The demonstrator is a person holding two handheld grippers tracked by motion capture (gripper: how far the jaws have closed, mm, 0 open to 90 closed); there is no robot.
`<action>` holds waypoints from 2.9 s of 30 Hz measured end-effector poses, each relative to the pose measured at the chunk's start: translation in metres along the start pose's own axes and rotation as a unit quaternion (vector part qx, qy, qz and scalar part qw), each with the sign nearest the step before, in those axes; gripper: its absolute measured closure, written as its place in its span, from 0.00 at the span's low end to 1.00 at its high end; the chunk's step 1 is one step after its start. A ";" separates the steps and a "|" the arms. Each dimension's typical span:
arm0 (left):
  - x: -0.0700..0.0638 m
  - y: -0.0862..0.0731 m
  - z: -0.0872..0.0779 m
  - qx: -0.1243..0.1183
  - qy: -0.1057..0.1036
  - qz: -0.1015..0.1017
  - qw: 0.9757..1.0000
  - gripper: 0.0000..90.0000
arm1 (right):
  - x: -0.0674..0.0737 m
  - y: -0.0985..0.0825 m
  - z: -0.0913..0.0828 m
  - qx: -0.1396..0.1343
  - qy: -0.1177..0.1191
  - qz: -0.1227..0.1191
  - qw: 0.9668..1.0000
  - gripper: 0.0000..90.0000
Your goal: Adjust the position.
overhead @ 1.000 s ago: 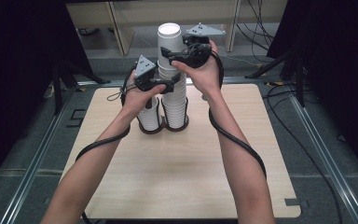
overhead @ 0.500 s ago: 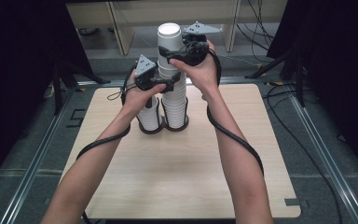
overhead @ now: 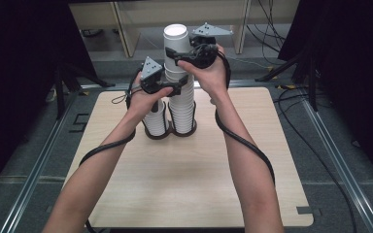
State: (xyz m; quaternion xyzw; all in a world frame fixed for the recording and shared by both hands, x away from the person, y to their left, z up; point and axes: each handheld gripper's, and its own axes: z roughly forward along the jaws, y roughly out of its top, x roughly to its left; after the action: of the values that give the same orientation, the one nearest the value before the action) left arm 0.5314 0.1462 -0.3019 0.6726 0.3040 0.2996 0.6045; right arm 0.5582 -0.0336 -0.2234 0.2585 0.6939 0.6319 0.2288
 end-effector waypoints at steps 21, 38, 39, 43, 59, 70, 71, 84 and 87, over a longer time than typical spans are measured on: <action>0.001 0.002 0.000 0.005 -0.002 0.007 1.000 0.07 | 0.000 0.005 -0.004 -0.029 0.001 -0.001 1.000 0.25; 0.001 0.003 0.000 0.009 -0.002 0.008 1.000 0.07 | 0.003 0.019 -0.008 -0.067 -0.009 0.001 0.998 0.27; 0.001 0.003 0.000 0.012 -0.002 0.011 1.000 0.07 | 0.002 0.020 -0.008 -0.071 -0.012 -0.006 0.997 0.27; 0.001 0.003 0.000 0.012 -0.002 0.012 1.000 0.07 | 0.003 0.023 -0.010 -0.080 -0.010 -0.005 0.997 0.27; 0.002 0.004 0.000 0.012 -0.003 0.021 1.000 0.07 | 0.003 0.035 -0.023 -0.107 -0.017 0.007 0.994 0.27; 0.002 0.004 0.001 0.014 -0.005 0.018 1.000 0.07 | 0.004 0.041 -0.030 -0.119 -0.013 0.012 0.993 0.27; 0.002 0.004 0.001 0.014 -0.005 0.018 1.000 0.07 | 0.004 0.041 -0.030 -0.119 -0.013 0.012 0.993 0.27; 0.003 0.004 0.000 0.009 -0.007 0.015 1.000 0.08 | 0.007 0.046 -0.041 -0.136 -0.018 0.011 0.990 0.27; 0.003 0.005 -0.002 0.005 -0.009 0.011 1.000 0.08 | 0.007 0.046 -0.046 -0.134 -0.019 0.007 0.991 0.27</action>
State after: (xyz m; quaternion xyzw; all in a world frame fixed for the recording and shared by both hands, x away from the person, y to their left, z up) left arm 0.5319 0.1492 -0.2967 0.6814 0.2928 0.2985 0.6007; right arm 0.5264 -0.0607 -0.1729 0.2424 0.5967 0.7155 0.2706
